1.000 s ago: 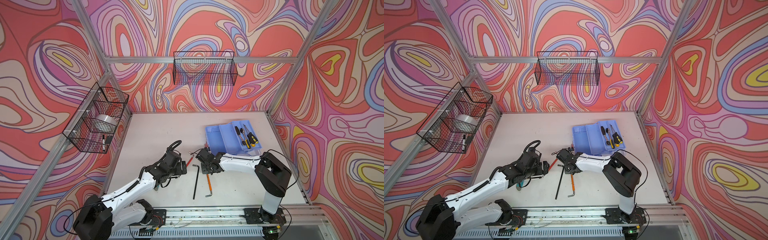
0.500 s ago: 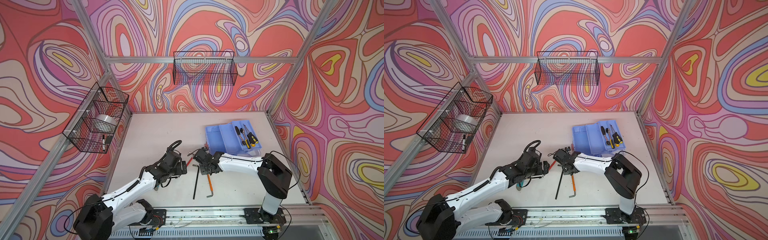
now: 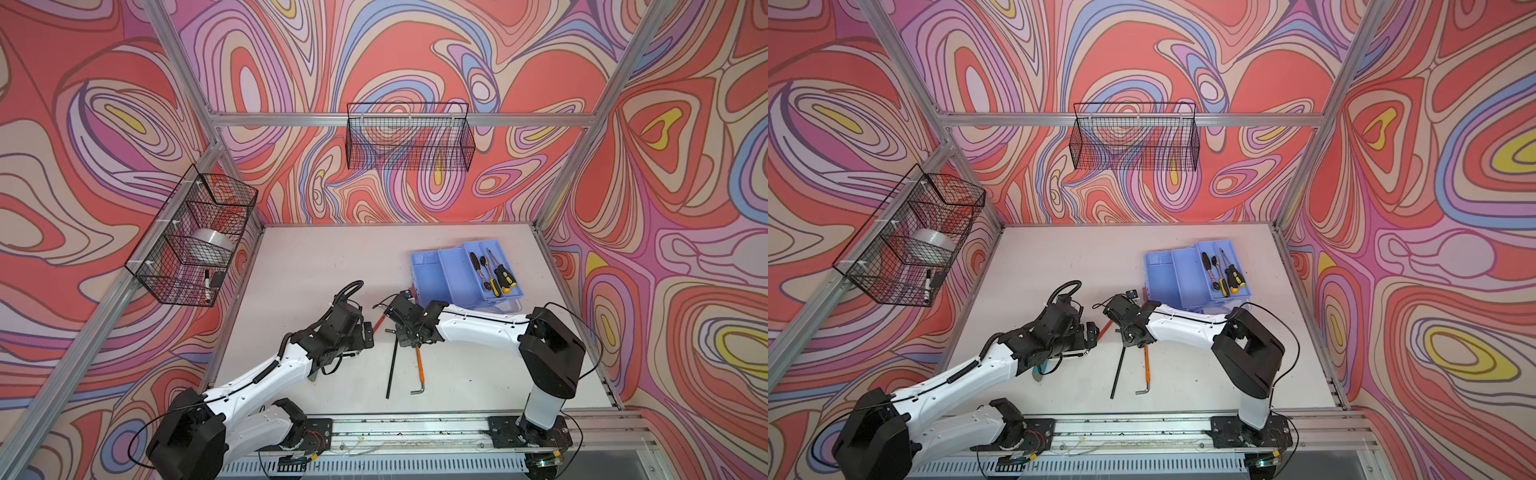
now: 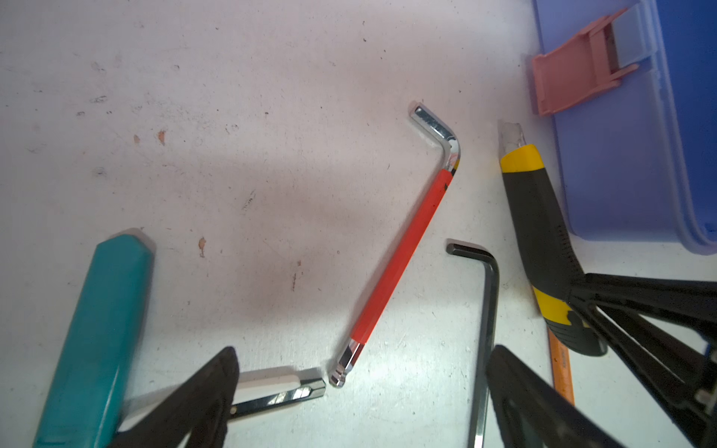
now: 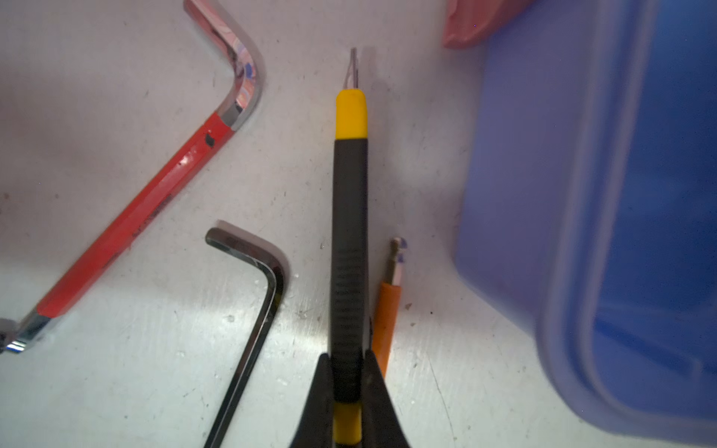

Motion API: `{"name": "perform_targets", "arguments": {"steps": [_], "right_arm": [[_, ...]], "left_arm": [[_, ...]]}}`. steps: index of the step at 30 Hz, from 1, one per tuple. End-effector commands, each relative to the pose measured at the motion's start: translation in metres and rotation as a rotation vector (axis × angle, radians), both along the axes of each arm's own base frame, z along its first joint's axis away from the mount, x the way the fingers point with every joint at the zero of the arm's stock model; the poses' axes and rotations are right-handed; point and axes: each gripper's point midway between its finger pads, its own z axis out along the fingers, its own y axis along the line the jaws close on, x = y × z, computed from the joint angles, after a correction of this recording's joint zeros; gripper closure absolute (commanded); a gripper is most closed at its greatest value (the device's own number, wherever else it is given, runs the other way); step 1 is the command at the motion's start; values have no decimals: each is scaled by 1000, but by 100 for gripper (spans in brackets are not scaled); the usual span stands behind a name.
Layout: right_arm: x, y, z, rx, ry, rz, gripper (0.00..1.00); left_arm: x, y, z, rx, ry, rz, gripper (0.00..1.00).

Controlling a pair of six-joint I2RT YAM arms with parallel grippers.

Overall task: Pack the tool kit
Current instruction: 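Close the right gripper on the utility knife and lift it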

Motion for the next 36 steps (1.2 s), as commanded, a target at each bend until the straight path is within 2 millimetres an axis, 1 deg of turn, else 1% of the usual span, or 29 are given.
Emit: {"name": "perform_targets", "arguments": {"steps": [1,4,8,13,15,18,20,23,28,32,36], "right_arm": [[1,1,6,0,-11,-1,99],[-2,-2,-3,-20,9,-3,98],[-4,-5,-12,-52,31,1,91],[-4,-5,-24,-78,48,6,77],[-4,-4,-28,-84,57,10,74],[-5,-3,-34,-89,66,11,72],[-3,-2,-35,-81,62,6,74],[-3,0,-33,-72,61,4,79],[0,-3,-24,-76,31,-4,90],[4,-3,-9,-67,2,-8,94],[10,-2,20,-41,-53,-2,97]], "left_arm": [[1,4,-1,1,-9,19,0],[0,5,-1,2,-6,20,0],[0,5,-1,2,-8,21,0],[0,6,-1,2,-10,23,0],[-1,6,-1,3,-12,23,0],[-1,7,-1,3,-12,25,0],[-1,7,-1,3,-13,25,0],[-2,8,-1,3,-15,27,0],[-2,8,-1,3,-14,30,0],[-1,9,-1,6,-14,32,0],[-2,12,1,19,-17,36,0]]}}
